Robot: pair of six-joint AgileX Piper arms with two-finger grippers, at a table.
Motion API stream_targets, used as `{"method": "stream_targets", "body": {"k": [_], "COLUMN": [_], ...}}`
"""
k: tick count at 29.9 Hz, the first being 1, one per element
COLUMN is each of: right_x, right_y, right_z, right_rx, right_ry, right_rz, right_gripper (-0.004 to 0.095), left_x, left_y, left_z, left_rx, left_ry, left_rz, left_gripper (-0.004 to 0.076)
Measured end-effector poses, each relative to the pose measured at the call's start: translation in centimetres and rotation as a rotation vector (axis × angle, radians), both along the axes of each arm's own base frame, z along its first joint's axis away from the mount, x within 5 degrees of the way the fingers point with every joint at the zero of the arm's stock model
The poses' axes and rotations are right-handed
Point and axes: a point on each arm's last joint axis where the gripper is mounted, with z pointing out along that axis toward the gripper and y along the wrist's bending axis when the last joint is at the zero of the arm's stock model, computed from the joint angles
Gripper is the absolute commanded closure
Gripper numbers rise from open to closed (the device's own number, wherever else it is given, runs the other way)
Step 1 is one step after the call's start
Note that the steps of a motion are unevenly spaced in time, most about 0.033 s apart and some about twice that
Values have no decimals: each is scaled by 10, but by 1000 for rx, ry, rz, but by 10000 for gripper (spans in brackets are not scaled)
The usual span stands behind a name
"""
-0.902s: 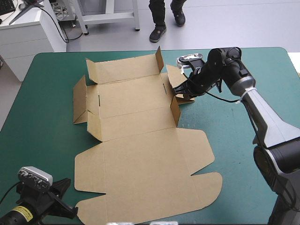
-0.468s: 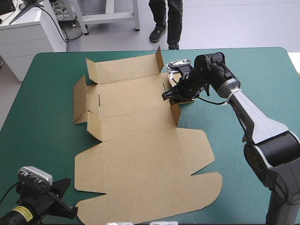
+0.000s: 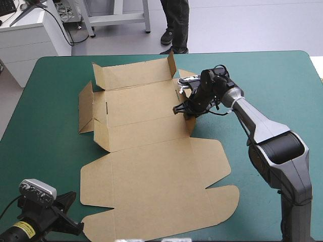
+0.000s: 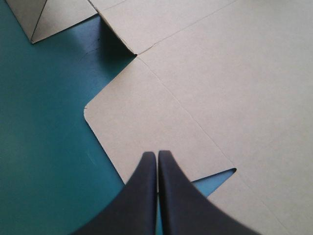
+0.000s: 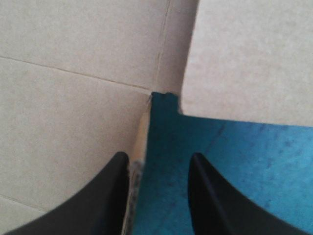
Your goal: Fold the box
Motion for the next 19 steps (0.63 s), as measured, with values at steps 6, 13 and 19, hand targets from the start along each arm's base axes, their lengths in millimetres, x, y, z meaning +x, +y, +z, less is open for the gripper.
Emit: {"method": "stream_targets", "body": {"k": [6,13,19], "right_x": [-1,-3,-3], "right_y": [1,-1,-3], "right_z": [0,-1,-1], "right_rx": [7,-31,-71], "right_ry": [9,23,2], "right_rz": [2,11,75], "right_gripper": [913,914,915], "left_x": [0,0,0], "left_y": [0,0,0], "left_z": [0,0,0], "left_rx": [0,0,0], "left_ry": [0,0,0], "left_rz": [0,0,0], "left_gripper": [732,732,732]}}
